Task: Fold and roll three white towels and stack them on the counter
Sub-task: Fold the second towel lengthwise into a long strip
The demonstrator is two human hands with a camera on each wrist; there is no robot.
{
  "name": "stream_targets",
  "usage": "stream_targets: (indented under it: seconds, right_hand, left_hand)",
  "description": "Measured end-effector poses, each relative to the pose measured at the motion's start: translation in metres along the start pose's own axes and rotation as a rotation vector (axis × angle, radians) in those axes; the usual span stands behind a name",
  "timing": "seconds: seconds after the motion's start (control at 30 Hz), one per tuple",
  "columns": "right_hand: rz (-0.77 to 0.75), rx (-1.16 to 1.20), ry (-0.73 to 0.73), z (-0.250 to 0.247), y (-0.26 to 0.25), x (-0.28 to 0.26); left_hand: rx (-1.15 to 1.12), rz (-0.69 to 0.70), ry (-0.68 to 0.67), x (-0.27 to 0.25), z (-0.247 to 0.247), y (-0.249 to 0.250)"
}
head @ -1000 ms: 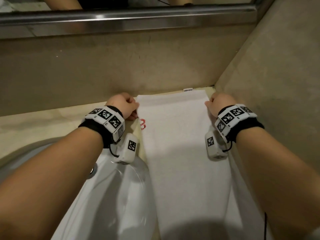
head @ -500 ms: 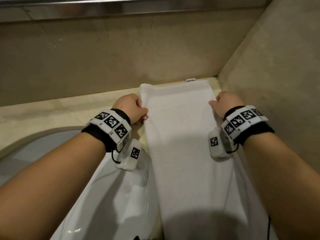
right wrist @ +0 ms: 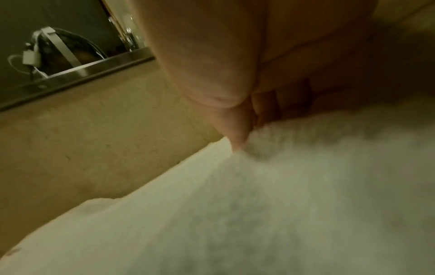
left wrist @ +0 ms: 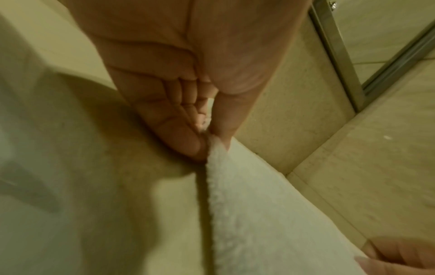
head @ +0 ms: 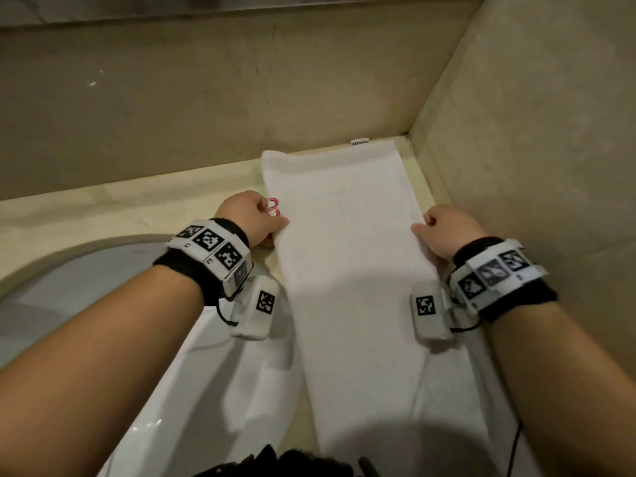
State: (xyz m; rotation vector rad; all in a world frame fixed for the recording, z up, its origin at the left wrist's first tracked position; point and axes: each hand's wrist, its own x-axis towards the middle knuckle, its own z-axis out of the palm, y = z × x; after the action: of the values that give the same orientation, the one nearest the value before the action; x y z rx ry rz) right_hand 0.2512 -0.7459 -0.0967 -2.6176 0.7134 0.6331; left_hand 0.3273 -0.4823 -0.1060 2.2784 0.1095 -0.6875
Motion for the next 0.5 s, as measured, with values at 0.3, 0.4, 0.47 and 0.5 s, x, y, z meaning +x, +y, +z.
stream_targets:
  seconds: [0.3, 0.4, 0.47, 0.5]
  right_hand:
    - [0.033, 0.304, 0.132, 0.01, 0.014, -0.022]
    - [0.034, 0.542, -0.004, 0.022, 0.034, -0.05]
    - [-0.005, 0.593, -0.111, 0.028, 0.044, -0.065]
    - [-0.027, 0.649, -0.139, 0.03, 0.047, -0.07]
  left_hand:
    - [-0.122, -0.048, -0.041, -0.027, 0.006, -0.001]
    - [-0.271, -0.111, -0.161, -0.043, 0.017, -0.005]
    - [-0.336, -0.138, -0.199, -0.052, 0.027, -0.008]
    - [-0.362, -0.141, -0.212, -0.056, 0.031, -0.01]
